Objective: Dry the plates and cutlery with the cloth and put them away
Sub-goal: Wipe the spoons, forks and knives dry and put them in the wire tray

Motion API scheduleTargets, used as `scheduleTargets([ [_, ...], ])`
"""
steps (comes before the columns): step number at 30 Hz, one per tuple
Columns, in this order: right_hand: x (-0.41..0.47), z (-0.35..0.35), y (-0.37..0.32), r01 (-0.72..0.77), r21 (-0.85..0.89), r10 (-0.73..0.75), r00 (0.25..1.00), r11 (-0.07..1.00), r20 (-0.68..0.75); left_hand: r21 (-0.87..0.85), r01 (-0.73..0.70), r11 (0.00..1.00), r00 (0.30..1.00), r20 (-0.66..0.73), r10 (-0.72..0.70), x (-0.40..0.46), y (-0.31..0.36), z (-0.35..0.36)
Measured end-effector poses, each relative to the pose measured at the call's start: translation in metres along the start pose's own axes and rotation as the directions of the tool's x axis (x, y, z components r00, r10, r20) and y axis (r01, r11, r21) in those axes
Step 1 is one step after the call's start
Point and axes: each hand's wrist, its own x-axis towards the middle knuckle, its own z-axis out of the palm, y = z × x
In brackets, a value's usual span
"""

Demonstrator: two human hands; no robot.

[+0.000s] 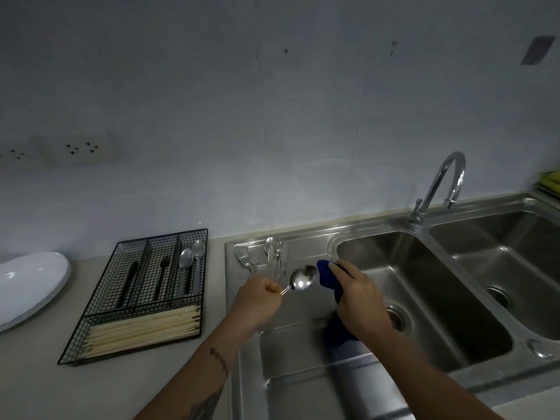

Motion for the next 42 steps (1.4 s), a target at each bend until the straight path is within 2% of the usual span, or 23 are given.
scheduleTargets([
  [2,0.01,0.0,-0.003,0.025,0.046,-0.024,0.999,0.999,-0.026,-0.23,0.129,0.965,0.99,-0.032,-0.14,0.005,-0.006,-0.004],
  [4,0.019,0.002,-0.011,0.092,0.05,-0.091,0.995,0.995,-0.03,-0.444,0.208,0.871,0.968,-0.031,-0.247,0.006,-0.009,-0.008],
  [7,0.032,0.017,-0.02,0.144,0.047,-0.144,0.989,0.989,0.016,-0.656,0.231,0.719,0.955,0.012,-0.296,0.005,-0.014,-0.018],
  [10,0.038,0.027,-0.032,0.167,0.033,-0.169,0.984,0.985,0.062,-0.733,0.214,0.646,0.936,-0.035,-0.35,0.013,-0.034,-0.037],
  [16,0.051,0.036,-0.058,0.168,-0.007,-0.167,0.98,0.986,0.111,-0.769,0.249,0.589,0.852,-0.115,-0.51,0.044,-0.08,-0.09],
  [19,0.058,0.043,-0.074,0.155,-0.038,-0.148,0.978,0.987,0.15,-0.646,0.25,0.721,0.837,-0.23,-0.497,0.079,-0.105,-0.111],
  [22,0.058,0.051,-0.086,0.124,-0.082,-0.107,0.977,0.989,0.187,-0.407,0.245,0.88,0.829,-0.383,-0.408,0.101,-0.121,-0.119],
  [25,0.054,0.058,-0.091,0.077,-0.133,-0.047,0.975,0.988,0.216,-0.164,0.238,0.958,0.828,-0.481,-0.288,0.113,-0.13,-0.119],
  [29,0.051,0.062,-0.091,0.046,-0.2,0.001,0.973,0.979,0.231,0.052,0.186,0.981,0.882,-0.449,-0.144,0.119,-0.133,-0.112],
  [32,0.051,0.061,-0.09,0.009,-0.223,0.043,0.972,0.975,0.23,0.116,0.158,0.981,0.913,-0.396,-0.1,0.116,-0.137,-0.106],
  [36,0.05,0.059,-0.084,-0.027,-0.248,0.082,0.974,0.968,0.213,0.236,-0.047,0.971,0.883,-0.445,0.151,0.113,-0.123,-0.088],
  [39,0.047,0.057,-0.074,-0.068,-0.229,0.117,0.97,0.971,0.211,0.243,-0.187,0.952,0.912,-0.316,0.26,0.122,-0.095,-0.064],
  [42,0.043,0.053,-0.062,-0.095,-0.219,0.143,0.966,0.971,0.216,0.242,-0.171,0.955,0.962,-0.169,0.215,0.136,-0.073,-0.035],
])
